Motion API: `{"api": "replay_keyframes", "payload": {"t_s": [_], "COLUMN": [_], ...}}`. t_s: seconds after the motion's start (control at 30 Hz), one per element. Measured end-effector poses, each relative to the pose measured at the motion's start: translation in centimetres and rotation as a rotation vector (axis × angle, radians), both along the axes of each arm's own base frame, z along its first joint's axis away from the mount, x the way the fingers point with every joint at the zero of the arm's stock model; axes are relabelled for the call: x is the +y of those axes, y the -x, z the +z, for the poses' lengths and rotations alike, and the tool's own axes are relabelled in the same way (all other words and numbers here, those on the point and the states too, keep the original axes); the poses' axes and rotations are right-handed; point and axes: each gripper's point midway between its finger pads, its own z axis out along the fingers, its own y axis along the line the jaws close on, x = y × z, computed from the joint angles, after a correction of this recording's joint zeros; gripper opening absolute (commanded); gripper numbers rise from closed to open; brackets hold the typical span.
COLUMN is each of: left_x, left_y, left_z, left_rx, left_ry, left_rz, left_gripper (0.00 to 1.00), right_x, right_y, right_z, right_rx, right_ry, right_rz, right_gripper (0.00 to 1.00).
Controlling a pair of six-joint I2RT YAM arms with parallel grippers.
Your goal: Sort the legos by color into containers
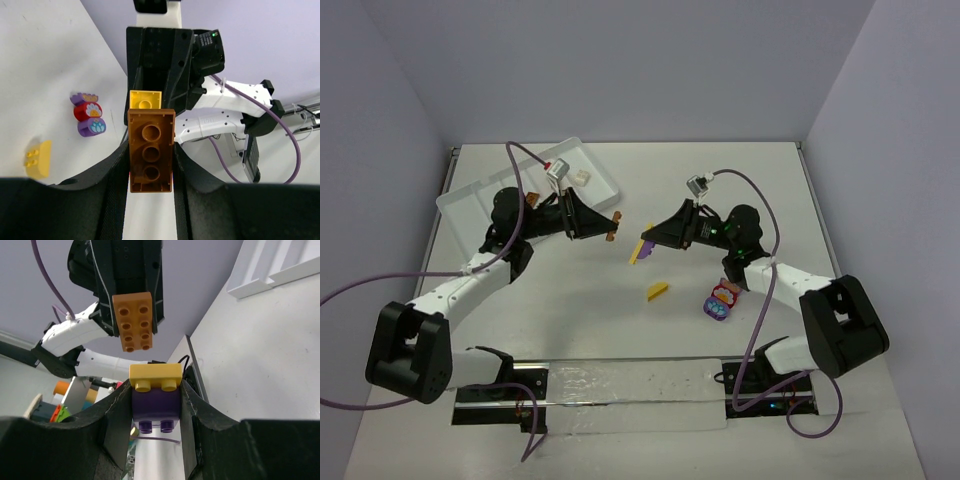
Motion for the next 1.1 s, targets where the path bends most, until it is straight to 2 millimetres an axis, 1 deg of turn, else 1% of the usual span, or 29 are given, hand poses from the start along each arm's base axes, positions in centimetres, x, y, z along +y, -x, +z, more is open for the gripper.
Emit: {"api": "replay_keyframes", "payload": {"t_s": [0.13, 0.2, 0.23, 0.27, 0.3, 0.4, 0.47, 0.53, 0.6, 0.67, 0.8, 0.87, 0.9, 0.97, 1.1], "left_x": [0.6, 1.1, 1.7, 2.6, 3.6, 7.6, 10.7, 13.4, 15.9, 18.1, 21.6, 23.0, 23.7, 24.9, 26.9], "left_y": [-0.2, -0.6, -1.3, -2.4, -3.9, -9.6, -12.9, -14.9, -16.0, -16.9, -18.6, -19.2, -19.5, -20.2, -22.7], "left_z": [0.3, -0.2, -0.6, -1.1, -1.6, -2.8, -3.6, -4.8, -6.8, -9.4, -14.3, -16.0, -16.7, -17.2, -16.8], "left_rx": [-0.011, 0.01, 0.031, 0.051, 0.08, 0.162, 0.195, 0.214, 0.245, 0.3, 0.386, 0.418, 0.432, 0.451, 0.451], "left_ry": [-0.001, -0.022, -0.04, -0.067, -0.105, -0.276, -0.414, -0.541, -0.671, -0.803, -1.032, -1.108, -1.138, -1.167, -1.174], "left_rz": [0.019, 0.049, 0.087, 0.148, 0.23, 0.539, 0.732, 0.878, 0.986, 1.056, 1.138, 1.157, 1.164, 1.178, 1.216], "left_gripper": [0.0, 0.0, 0.0, 0.0, 0.0, 0.0, 0.0, 0.0, 0.0, 0.0, 0.0, 0.0, 0.0, 0.0, 0.0], "right_x": [-0.1, -0.1, -0.1, -0.2, -0.4, -1.2, -2.1, -3.0, -3.7, -4.5, -5.8, -6.4, -6.7, -7.2, -8.1], "right_y": [-0.2, -0.4, -0.6, -0.9, -1.4, -2.8, -3.5, -4.0, -4.2, -4.3, -4.2, -4.0, -3.9, -3.6, -3.6], "right_z": [-0.2, -0.7, -1.1, -1.6, -2.2, -3.5, -3.7, -3.5, -3.4, -3.6, -4.7, -5.2, -5.3, -5.4, -4.6], "right_rx": [0.006, 0.025, 0.033, 0.042, 0.056, 0.08, 0.069, 0.051, 0.032, 0.026, 0.036, 0.04, 0.04, 0.033, 0.002], "right_ry": [0.005, 0.021, 0.037, 0.064, 0.098, 0.205, 0.272, 0.325, 0.362, 0.398, 0.477, 0.513, 0.529, 0.556, 0.59], "right_rz": [-0.008, -0.021, -0.035, -0.056, -0.086, -0.19, -0.263, -0.327, -0.372, -0.409, -0.459, -0.478, -0.487, -0.501, -0.54], "right_gripper": [0.0, 0.0, 0.0, 0.0, 0.0, 0.0, 0.0, 0.0, 0.0, 0.0, 0.0, 0.0, 0.0, 0.0, 0.0]}}
